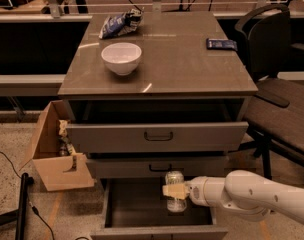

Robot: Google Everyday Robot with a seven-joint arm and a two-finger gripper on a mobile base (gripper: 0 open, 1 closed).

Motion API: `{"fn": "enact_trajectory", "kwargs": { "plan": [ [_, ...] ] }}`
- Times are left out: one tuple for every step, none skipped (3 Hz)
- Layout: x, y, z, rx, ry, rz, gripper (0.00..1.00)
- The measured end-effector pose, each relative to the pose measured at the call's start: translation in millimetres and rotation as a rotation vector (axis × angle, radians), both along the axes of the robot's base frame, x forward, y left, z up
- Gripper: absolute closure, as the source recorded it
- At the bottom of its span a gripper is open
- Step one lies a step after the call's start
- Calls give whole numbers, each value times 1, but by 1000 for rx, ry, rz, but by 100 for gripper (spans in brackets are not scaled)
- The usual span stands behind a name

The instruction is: Place 7up can into bottom drawer

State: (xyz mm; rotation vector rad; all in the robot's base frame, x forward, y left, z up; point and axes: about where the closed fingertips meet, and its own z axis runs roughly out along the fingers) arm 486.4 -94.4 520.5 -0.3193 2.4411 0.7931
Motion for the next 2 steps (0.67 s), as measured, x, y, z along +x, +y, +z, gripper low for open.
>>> {"fn": "enact_trajectory", "kwargs": {
  "plan": [
    [32,-11,-75,21,101,-91,100],
    [52,-25,-157,30,218,-177,100]
  ]
}}
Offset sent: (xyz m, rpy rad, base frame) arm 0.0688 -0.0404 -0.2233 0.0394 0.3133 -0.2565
